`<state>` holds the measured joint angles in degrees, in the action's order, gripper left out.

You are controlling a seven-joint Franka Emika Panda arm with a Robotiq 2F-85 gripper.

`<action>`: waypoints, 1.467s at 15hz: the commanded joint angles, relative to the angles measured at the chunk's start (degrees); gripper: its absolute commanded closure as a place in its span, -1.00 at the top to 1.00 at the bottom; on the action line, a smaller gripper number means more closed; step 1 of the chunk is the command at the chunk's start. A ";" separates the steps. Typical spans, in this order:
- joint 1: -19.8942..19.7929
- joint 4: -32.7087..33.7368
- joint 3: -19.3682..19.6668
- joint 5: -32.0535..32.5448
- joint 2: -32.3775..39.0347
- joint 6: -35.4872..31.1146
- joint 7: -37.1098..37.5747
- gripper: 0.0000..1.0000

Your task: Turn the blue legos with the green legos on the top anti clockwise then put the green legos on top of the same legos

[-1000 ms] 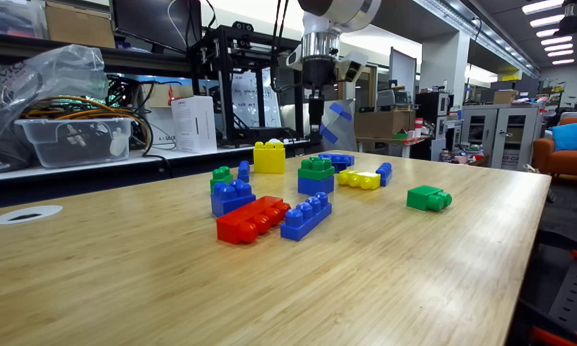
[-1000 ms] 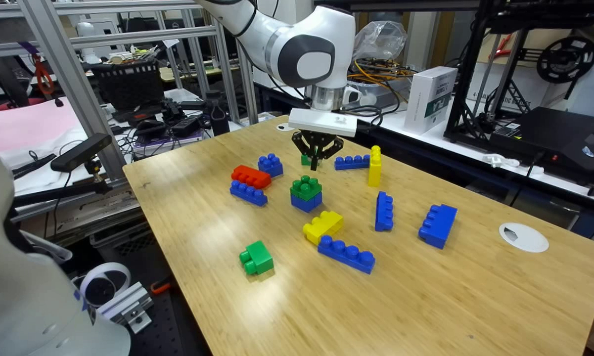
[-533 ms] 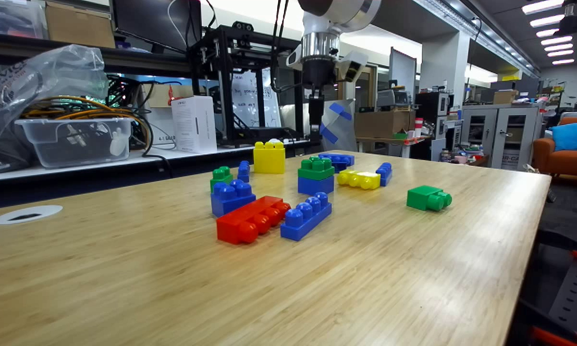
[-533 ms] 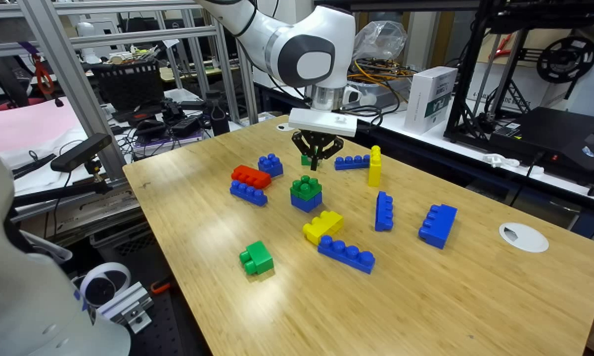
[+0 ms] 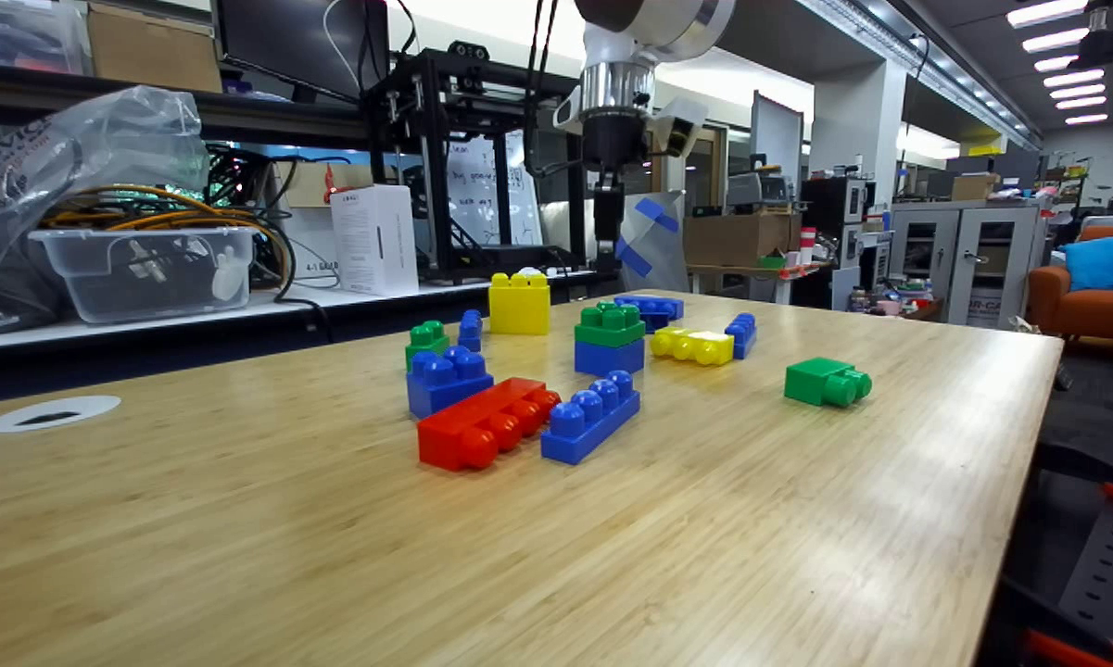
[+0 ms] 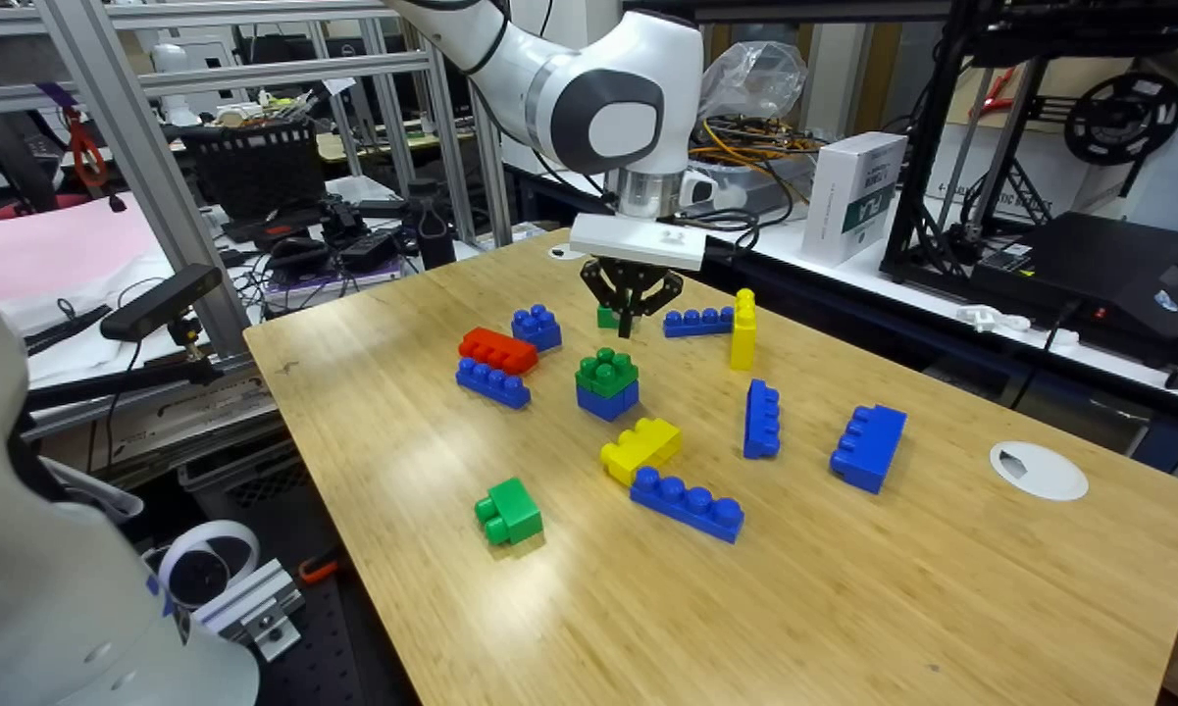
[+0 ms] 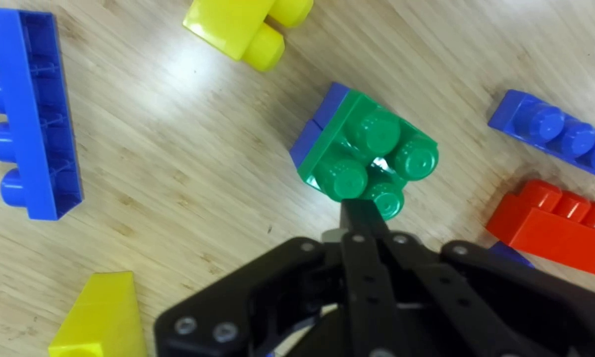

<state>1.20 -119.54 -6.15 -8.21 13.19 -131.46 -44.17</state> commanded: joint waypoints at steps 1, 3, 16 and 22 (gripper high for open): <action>0.81 -1.62 0.41 2.82 -0.43 -4.95 7.35 -1.00; 1.27 -2.19 0.54 5.15 -0.40 -7.05 12.39 -1.00; 4.49 -2.72 0.34 14.68 1.19 -6.42 33.88 -1.00; 4.42 -2.87 0.58 14.78 2.82 -6.73 34.54 -1.00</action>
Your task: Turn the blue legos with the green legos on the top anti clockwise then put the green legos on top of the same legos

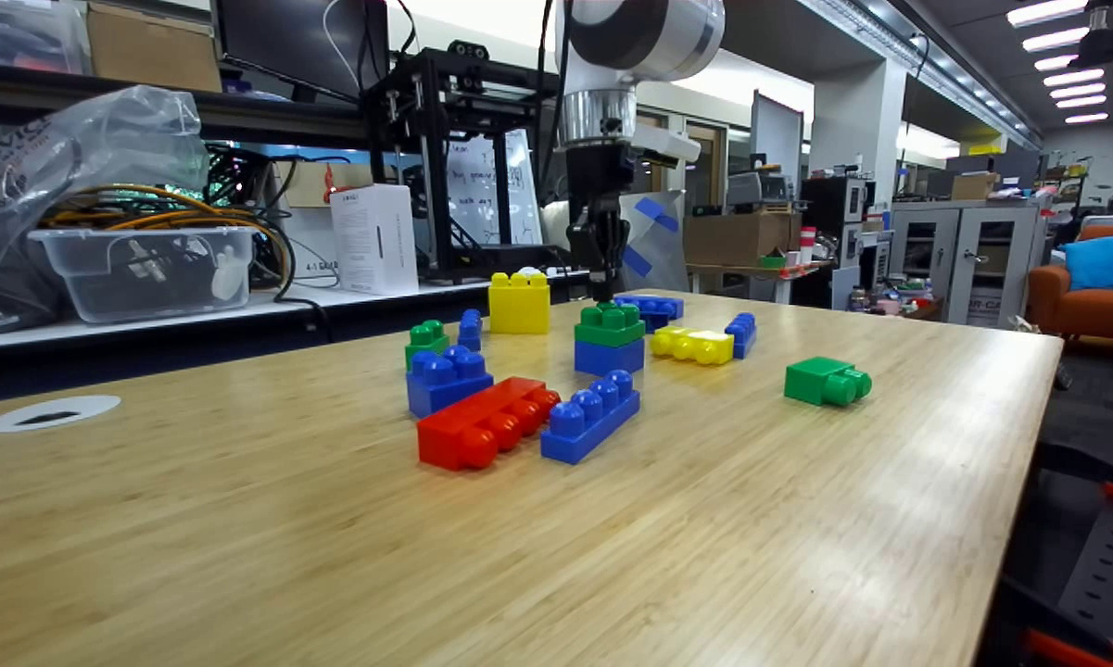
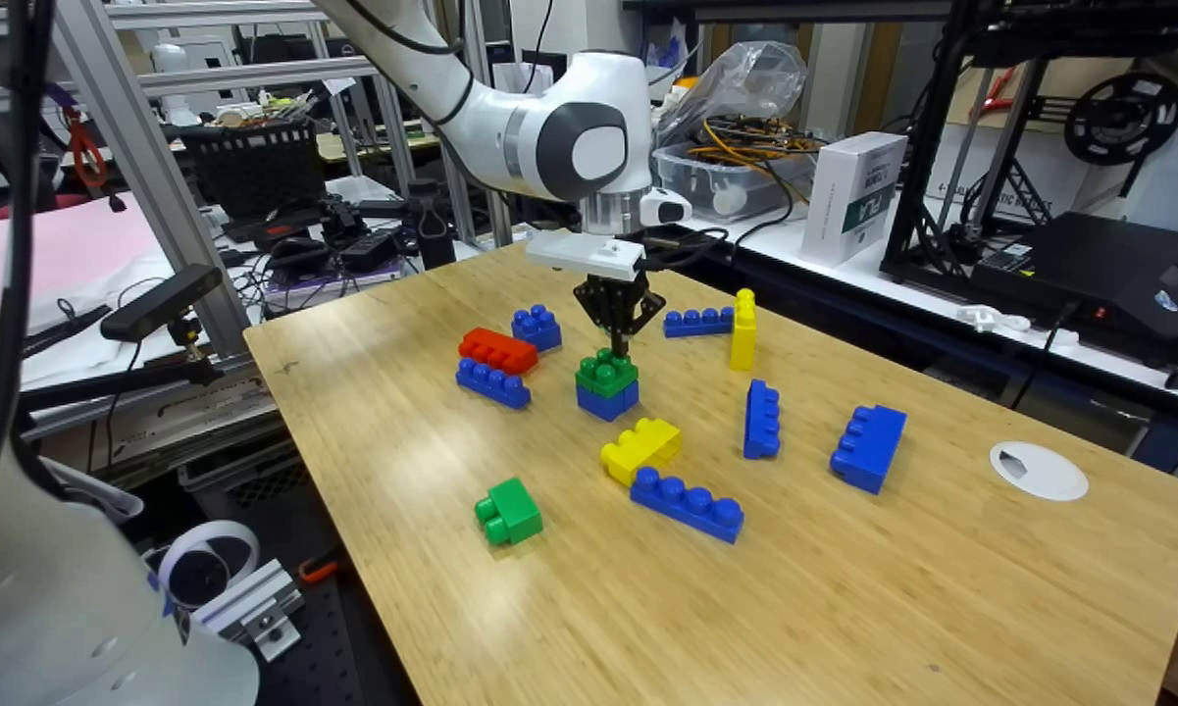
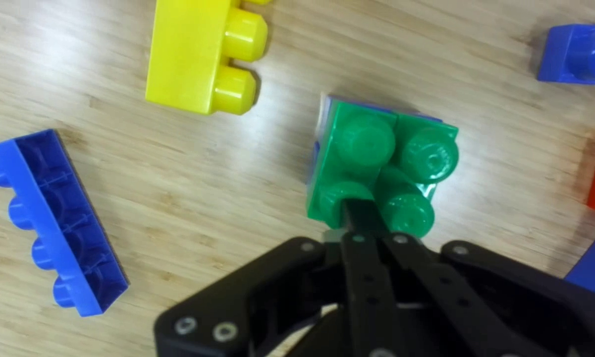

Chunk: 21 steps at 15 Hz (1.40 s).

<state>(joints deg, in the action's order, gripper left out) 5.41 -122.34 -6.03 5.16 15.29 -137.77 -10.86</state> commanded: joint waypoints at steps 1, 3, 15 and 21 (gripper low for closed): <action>0.18 -0.07 0.52 1.42 0.99 -0.45 1.18 -1.00; 0.19 -0.06 0.60 1.49 1.05 -0.50 1.10 -1.00; -0.80 -0.47 0.33 0.00 2.59 -2.23 -1.12 -1.00; -1.19 -0.98 0.04 -0.57 2.41 -3.53 -2.37 -1.00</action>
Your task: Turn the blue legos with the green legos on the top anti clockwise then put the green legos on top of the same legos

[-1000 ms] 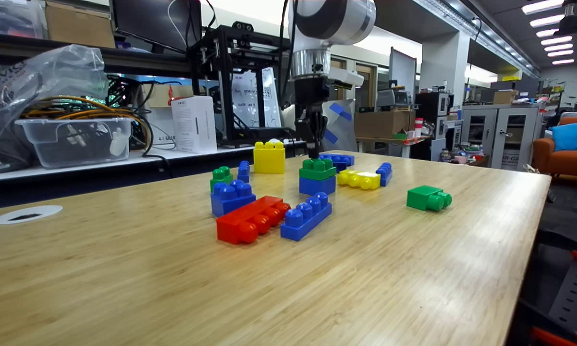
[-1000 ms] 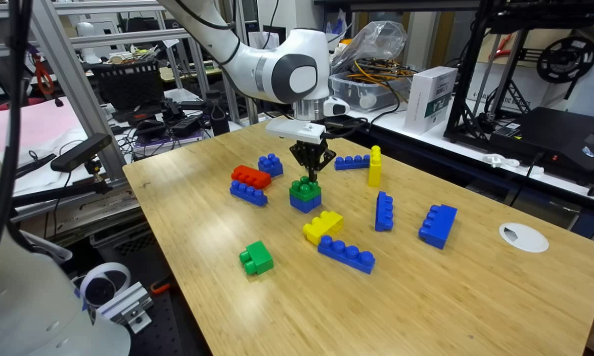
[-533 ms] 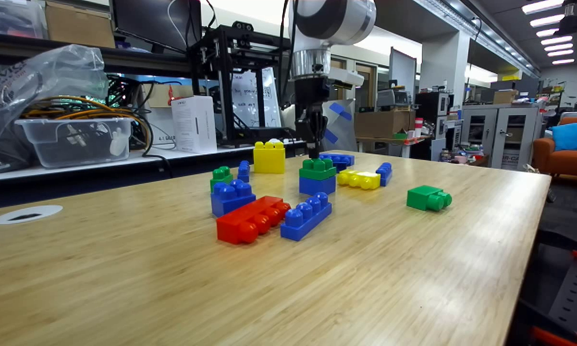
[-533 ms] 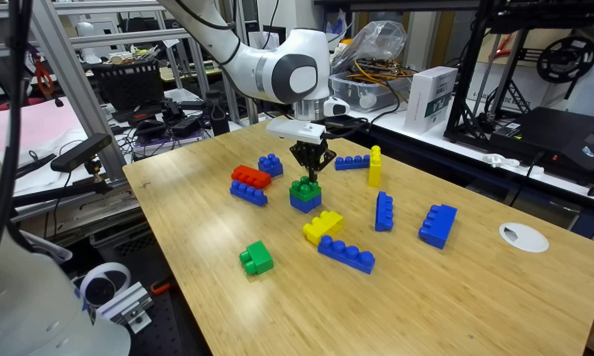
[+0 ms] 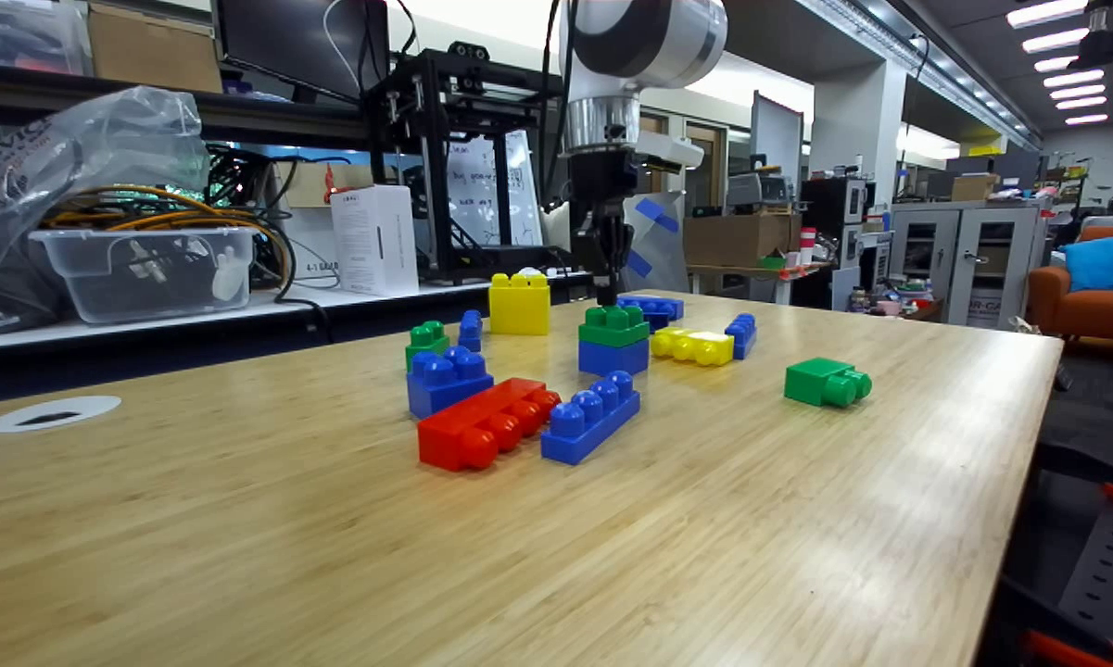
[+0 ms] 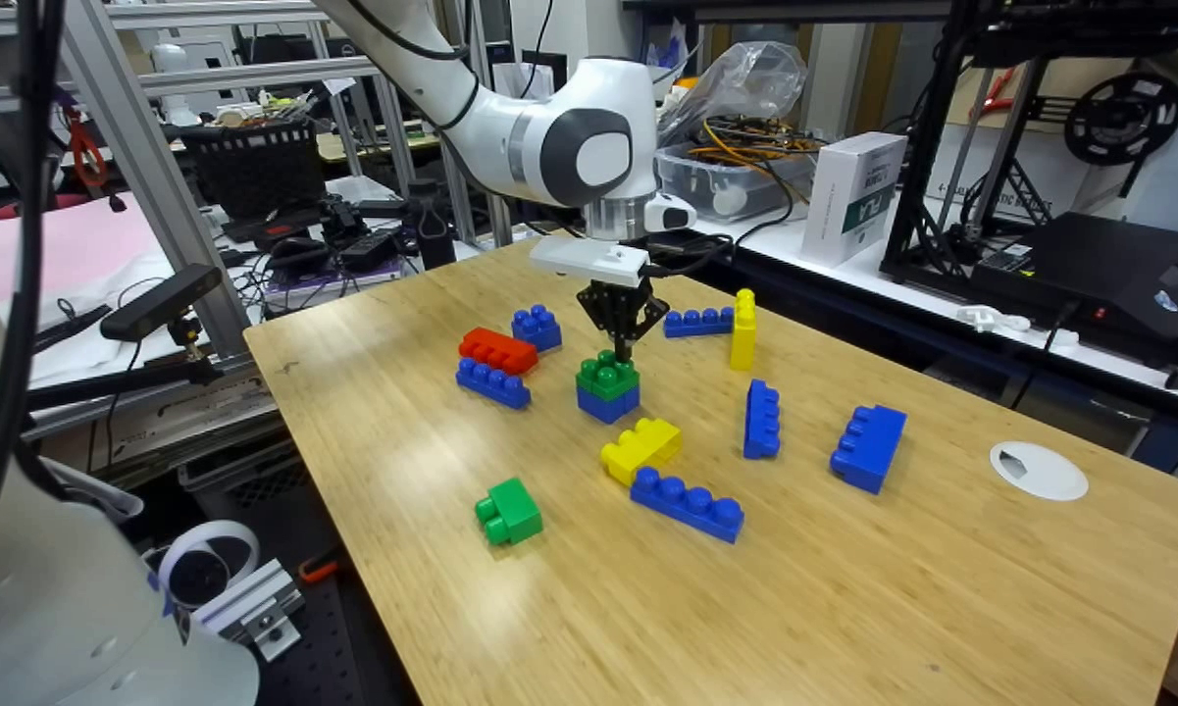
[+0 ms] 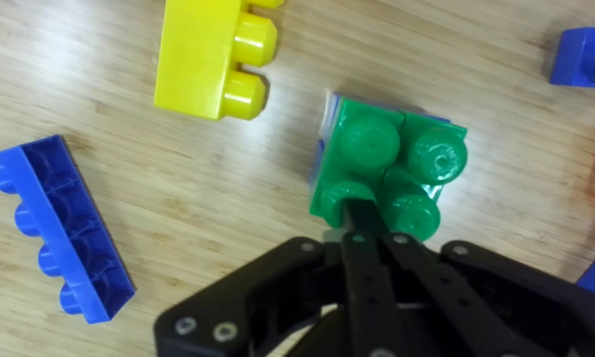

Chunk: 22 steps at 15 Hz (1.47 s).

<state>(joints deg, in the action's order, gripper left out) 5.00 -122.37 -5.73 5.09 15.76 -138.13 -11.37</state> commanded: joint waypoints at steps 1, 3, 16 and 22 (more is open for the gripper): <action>-0.77 -1.00 -0.27 -0.52 1.78 -3.11 -1.90 -1.00; -0.48 -1.46 -0.13 -0.32 0.53 -2.96 -0.61 -1.00; 1.21 -7.48 -0.12 0.01 -13.35 1.40 8.21 -1.00; 1.13 -7.70 -0.20 0.22 -18.81 8.49 11.41 -1.00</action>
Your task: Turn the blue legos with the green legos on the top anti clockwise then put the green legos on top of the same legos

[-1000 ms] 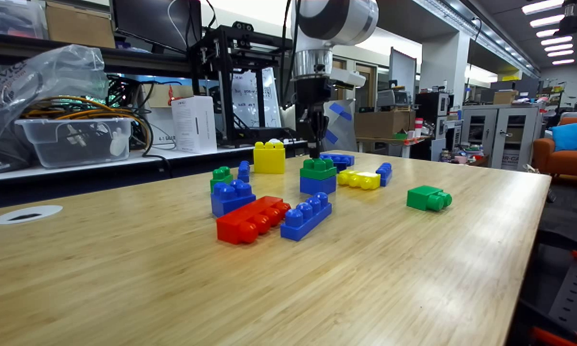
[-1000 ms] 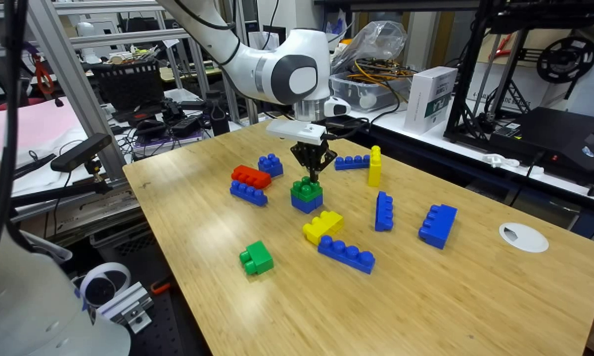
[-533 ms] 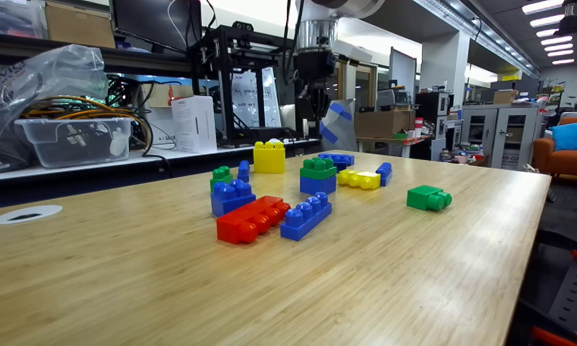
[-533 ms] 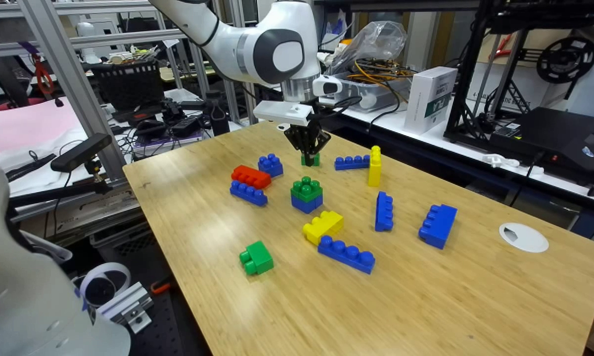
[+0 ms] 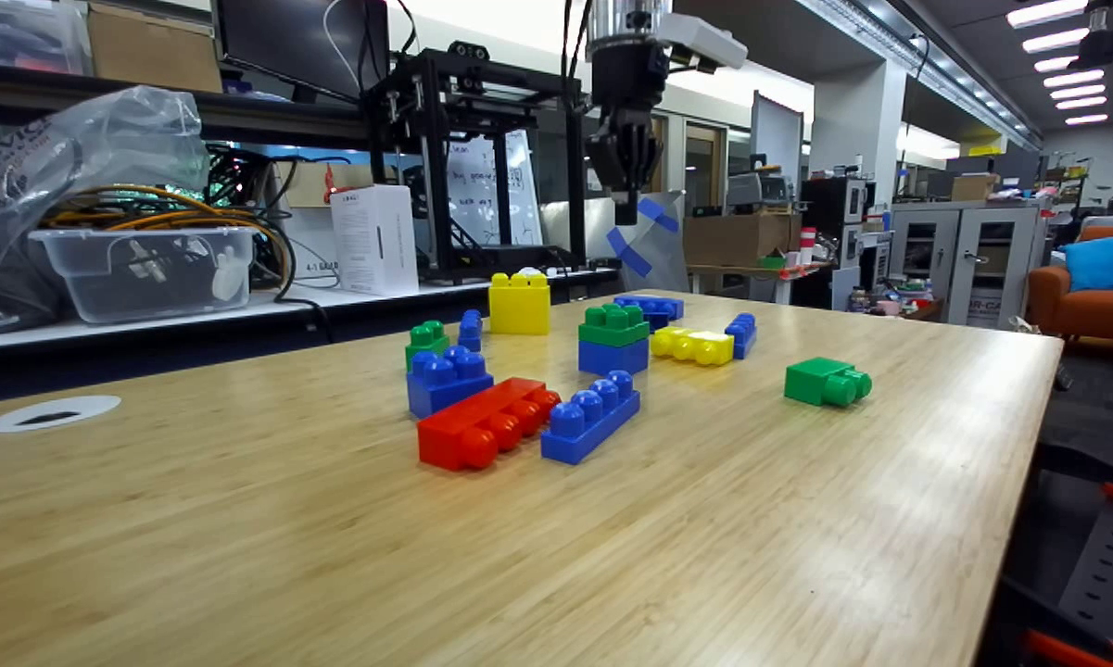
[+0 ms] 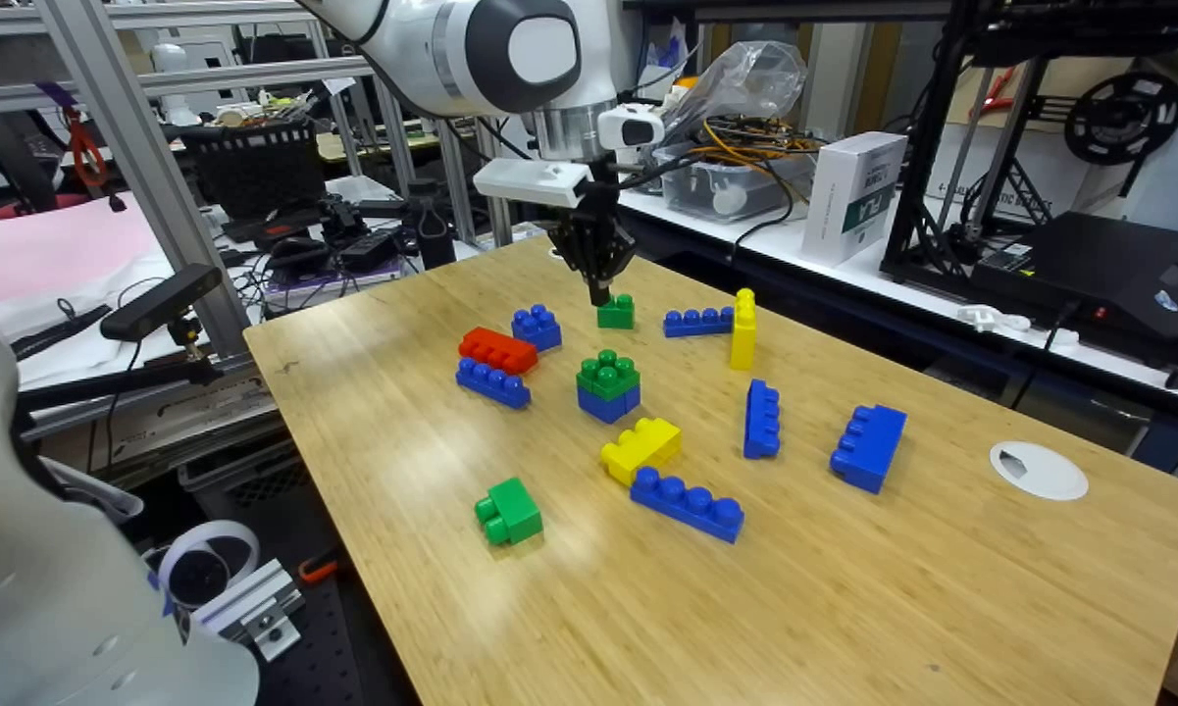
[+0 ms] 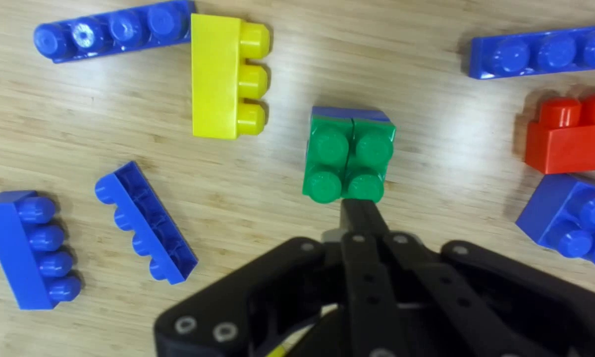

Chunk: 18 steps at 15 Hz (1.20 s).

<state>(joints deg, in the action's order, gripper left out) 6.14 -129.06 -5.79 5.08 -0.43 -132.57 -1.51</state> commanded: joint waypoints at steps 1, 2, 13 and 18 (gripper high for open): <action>-0.01 -1.02 -0.19 0.29 -3.47 4.07 1.73 -1.00; 0.02 -1.16 -0.23 -0.37 -4.28 4.99 1.71 -0.48; 0.00 -4.89 -0.07 -1.76 -9.33 7.73 0.53 0.93; -0.07 -6.86 -0.05 -1.37 -10.37 7.63 0.77 1.00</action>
<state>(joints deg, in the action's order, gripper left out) 6.16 -134.27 -5.92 4.42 -9.24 -125.51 -0.59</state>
